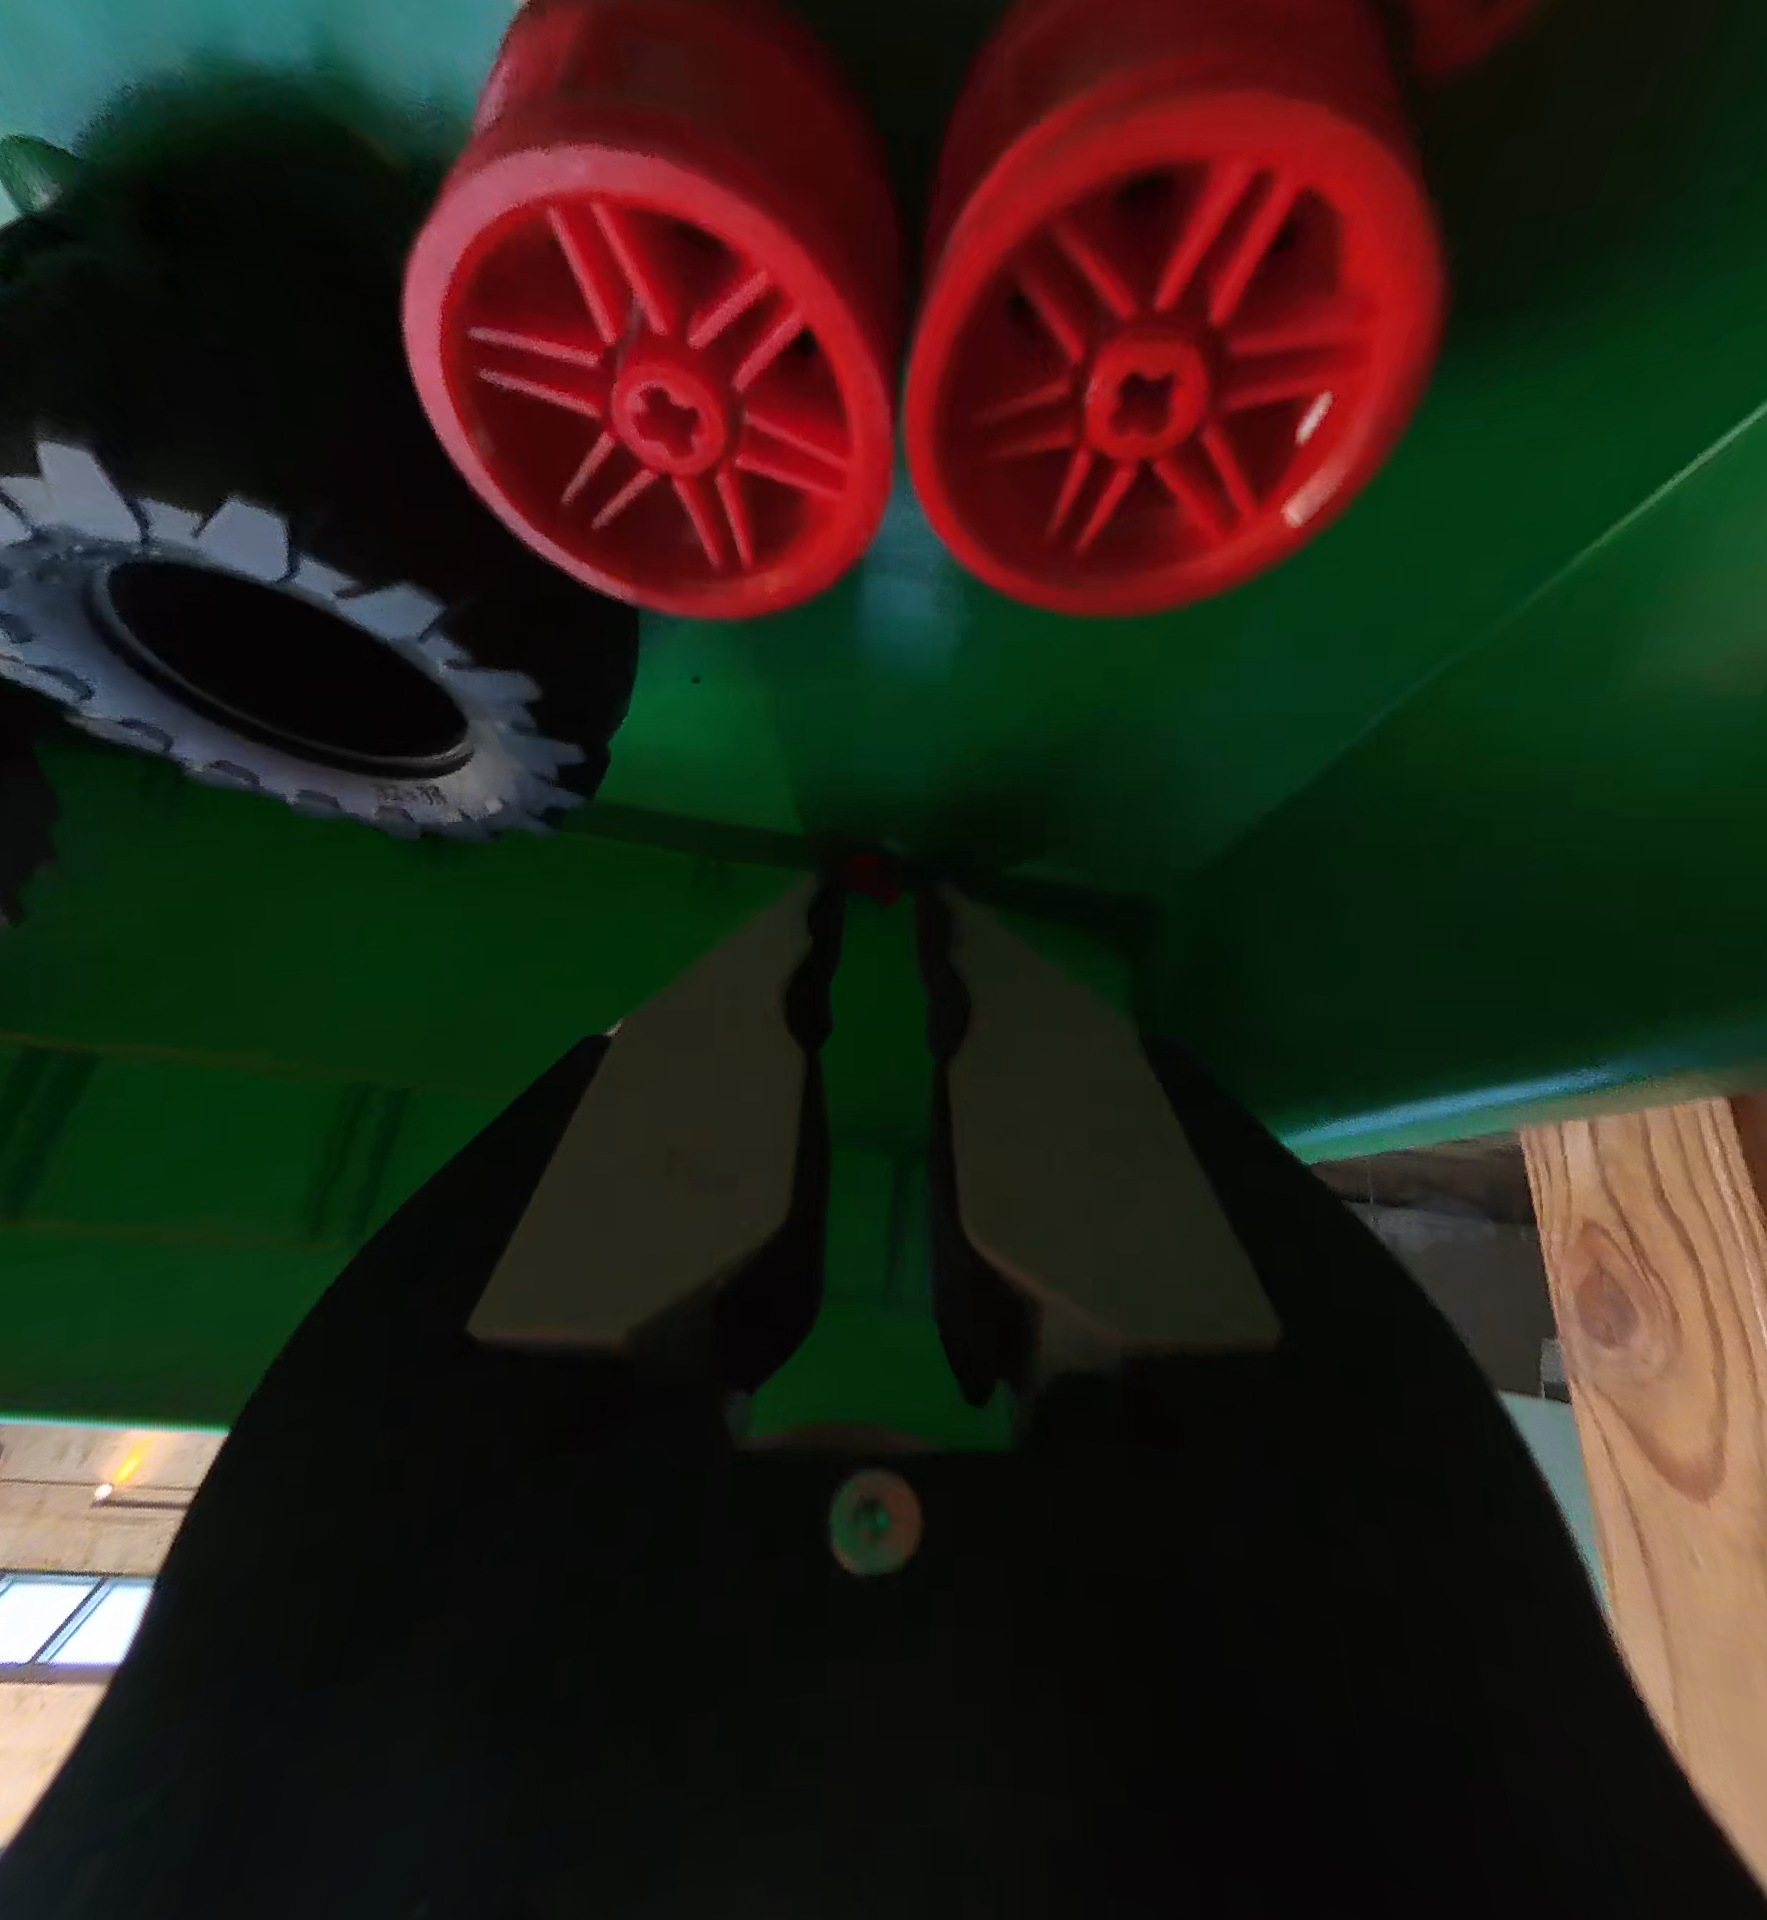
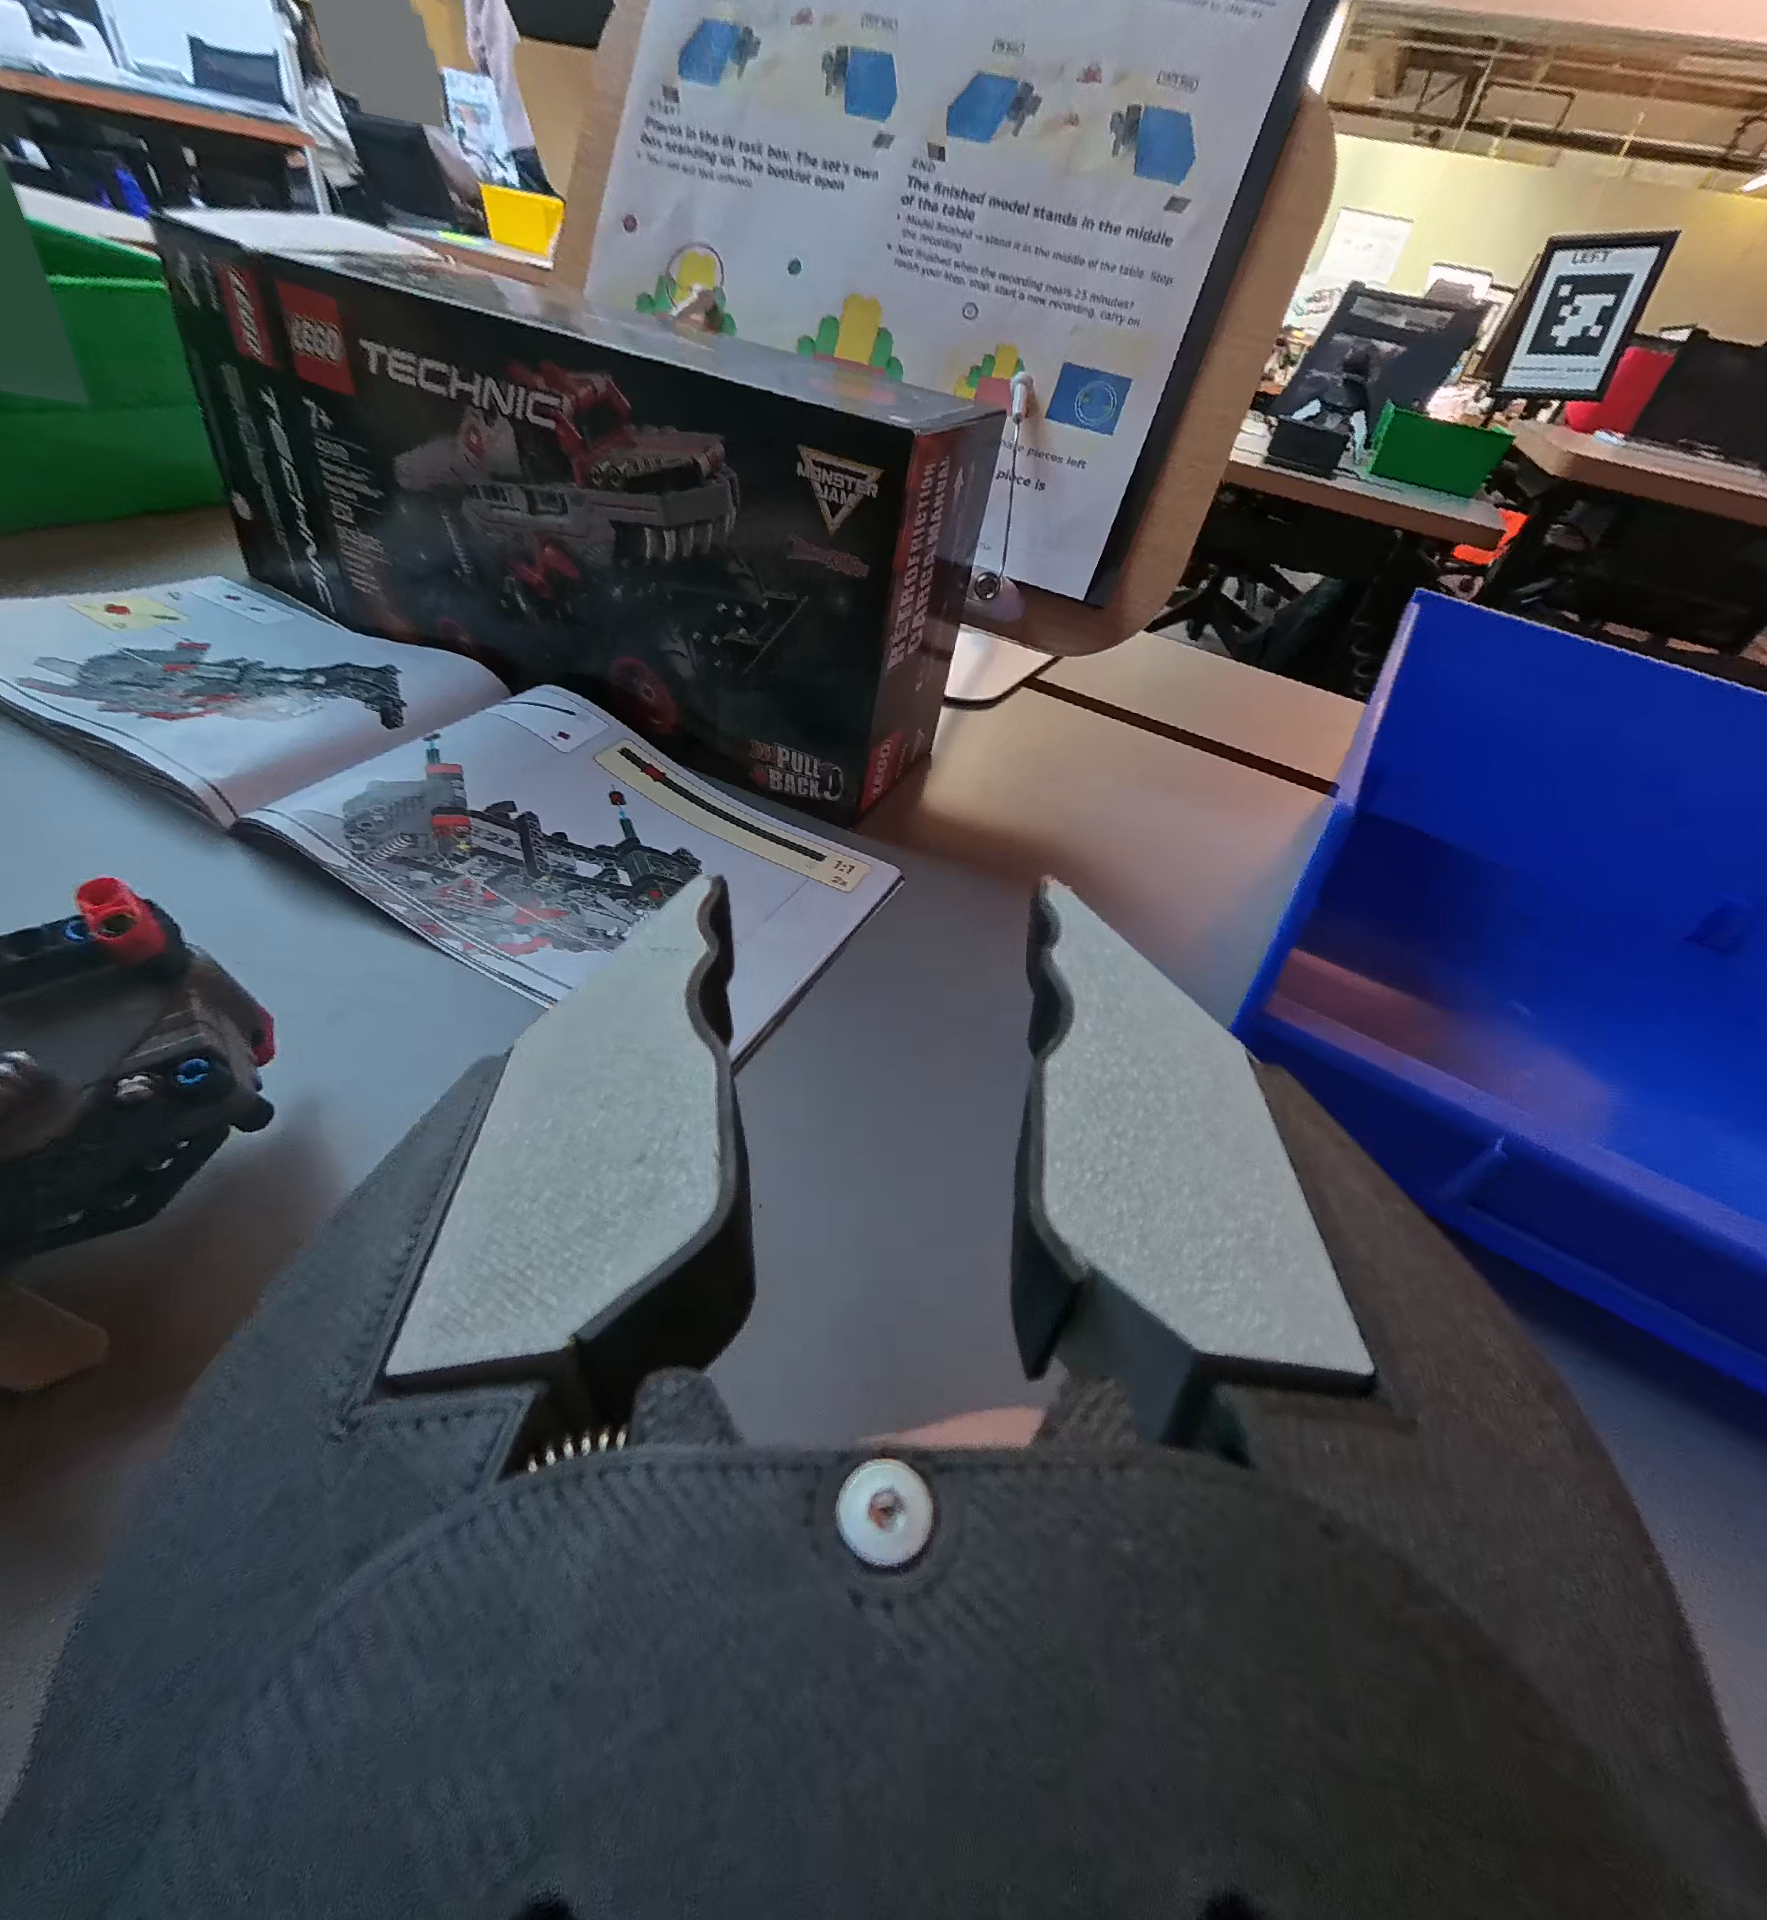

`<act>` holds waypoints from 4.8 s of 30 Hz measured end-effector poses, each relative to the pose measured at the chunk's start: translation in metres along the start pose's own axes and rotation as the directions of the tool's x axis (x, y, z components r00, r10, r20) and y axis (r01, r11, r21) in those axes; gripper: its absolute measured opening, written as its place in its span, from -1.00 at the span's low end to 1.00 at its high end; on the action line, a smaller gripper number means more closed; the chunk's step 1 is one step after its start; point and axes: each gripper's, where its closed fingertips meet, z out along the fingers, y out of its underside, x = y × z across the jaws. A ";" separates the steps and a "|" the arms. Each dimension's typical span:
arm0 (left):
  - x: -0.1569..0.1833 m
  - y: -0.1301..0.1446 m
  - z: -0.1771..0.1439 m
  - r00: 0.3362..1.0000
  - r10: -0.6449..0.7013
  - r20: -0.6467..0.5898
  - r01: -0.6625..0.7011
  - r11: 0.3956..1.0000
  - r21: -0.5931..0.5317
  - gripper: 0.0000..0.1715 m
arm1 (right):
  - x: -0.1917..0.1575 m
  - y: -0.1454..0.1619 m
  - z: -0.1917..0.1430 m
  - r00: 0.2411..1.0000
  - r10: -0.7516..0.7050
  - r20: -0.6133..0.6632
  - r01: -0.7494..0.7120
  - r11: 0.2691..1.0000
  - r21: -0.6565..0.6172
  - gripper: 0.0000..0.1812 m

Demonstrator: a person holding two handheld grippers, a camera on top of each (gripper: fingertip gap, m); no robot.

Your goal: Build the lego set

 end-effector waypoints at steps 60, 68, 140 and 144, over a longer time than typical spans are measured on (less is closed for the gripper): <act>0.019 -0.116 -0.105 0.992 -0.066 -0.108 0.126 0.587 0.799 -0.84 | 0.026 0.019 0.004 0.974 -0.073 -0.214 0.042 0.988 -0.147 -0.43; 0.035 -0.117 -0.127 0.995 0.039 -0.097 0.066 0.488 0.871 -0.86 | 0.027 0.024 0.006 0.971 -0.092 -0.218 0.053 0.982 -0.181 -0.43; 0.037 -0.083 -0.063 0.982 -0.098 -0.161 0.179 0.751 0.636 -0.91 | 0.018 0.009 0.000 0.987 -0.047 -0.155 0.036 0.997 -0.070 -0.50; 0.036 -0.083 -0.063 0.982 -0.107 -0.158 0.184 0.748 0.637 -0.95 | 0.018 0.007 -0.001 0.988 -0.039 -0.151 0.032 0.998 -0.053 -0.50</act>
